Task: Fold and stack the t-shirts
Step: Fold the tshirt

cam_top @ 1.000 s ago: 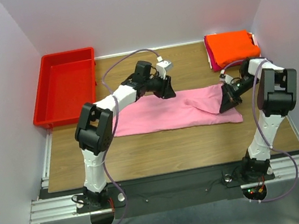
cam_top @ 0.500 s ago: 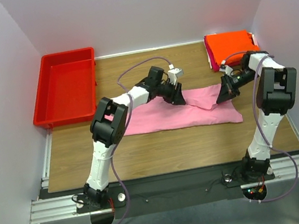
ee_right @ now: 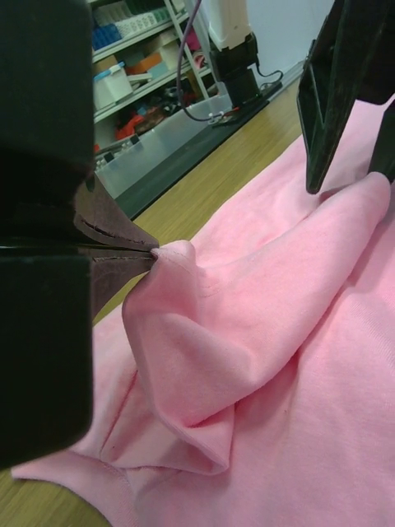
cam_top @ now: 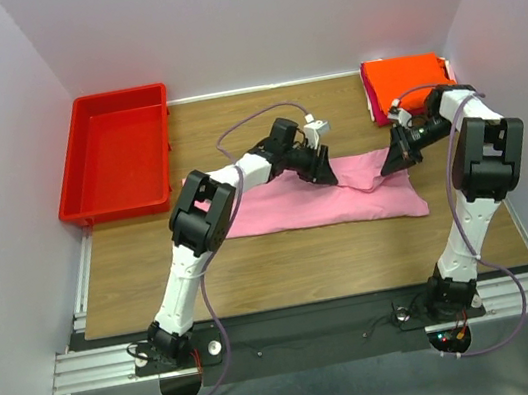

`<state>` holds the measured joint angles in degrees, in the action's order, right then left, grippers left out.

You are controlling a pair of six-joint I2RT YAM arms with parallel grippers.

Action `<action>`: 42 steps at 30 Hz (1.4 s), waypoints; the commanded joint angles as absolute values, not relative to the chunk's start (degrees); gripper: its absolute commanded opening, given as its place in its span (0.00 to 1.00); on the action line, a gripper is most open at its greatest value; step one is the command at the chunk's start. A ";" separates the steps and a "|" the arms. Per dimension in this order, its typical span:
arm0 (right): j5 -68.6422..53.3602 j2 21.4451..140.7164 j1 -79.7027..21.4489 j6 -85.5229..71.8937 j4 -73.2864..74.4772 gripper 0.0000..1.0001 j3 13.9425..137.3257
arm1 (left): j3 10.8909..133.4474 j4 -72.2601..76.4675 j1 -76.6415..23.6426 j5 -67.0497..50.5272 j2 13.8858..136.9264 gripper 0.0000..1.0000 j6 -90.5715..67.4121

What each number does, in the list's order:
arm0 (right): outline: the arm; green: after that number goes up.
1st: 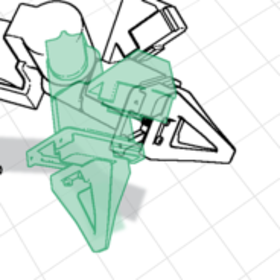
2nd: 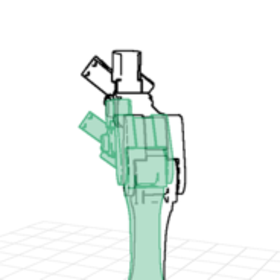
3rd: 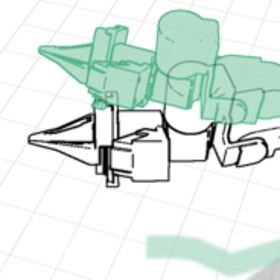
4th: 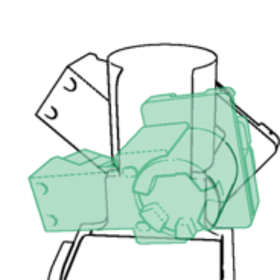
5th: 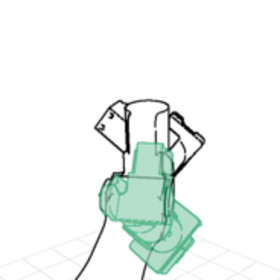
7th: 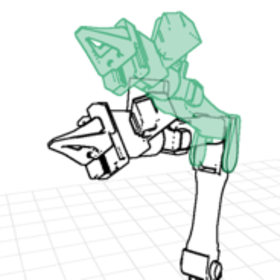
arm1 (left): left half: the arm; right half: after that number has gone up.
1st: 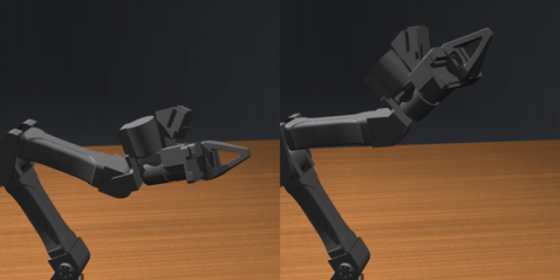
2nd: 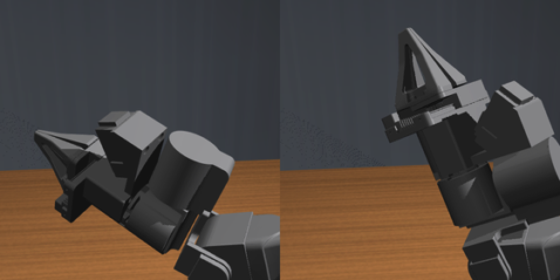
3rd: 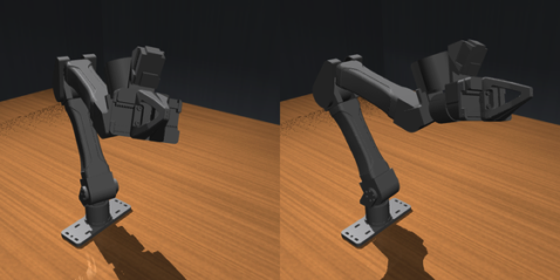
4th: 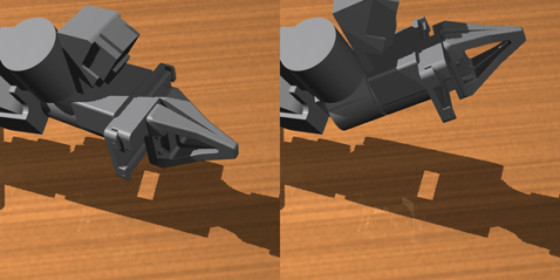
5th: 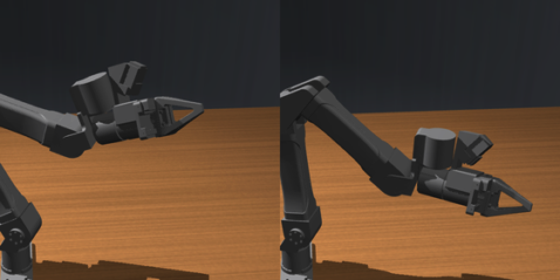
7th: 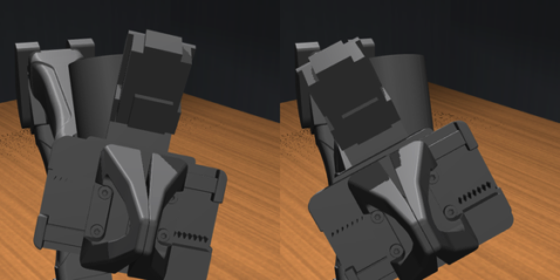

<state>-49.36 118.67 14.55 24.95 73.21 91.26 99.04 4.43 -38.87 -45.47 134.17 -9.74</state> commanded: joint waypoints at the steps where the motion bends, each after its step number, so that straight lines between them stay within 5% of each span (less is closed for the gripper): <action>1: -51.42 118.92 14.24 24.17 74.09 0.01 93.78 | 102.04 6.77 -39.73 -47.46 133.86 0.46 -11.51; 5: -51.33 119.18 14.24 24.26 74.35 0.00 94.39 | 101.95 7.21 -39.64 -46.76 133.60 0.35 -11.51; 12: -52.03 119.35 14.24 24.35 74.44 0.01 95.01 | 102.48 8.26 -39.20 -46.41 131.75 0.00 -12.30; 22: -54.23 117.86 14.24 27.33 76.64 0.01 94.75 | 104.23 6.16 -37.36 -50.01 129.38 0.00 -17.40; 32: -50.10 113.47 14.24 32.42 77.96 0.01 84.03 | 106.35 -16.06 -35.51 -50.10 130.69 0.00 -7.66; 42: -48.08 112.76 14.24 33.66 77.26 0.01 79.19 | 108.98 -21.18 -34.37 -51.59 130.34 0.00 -4.48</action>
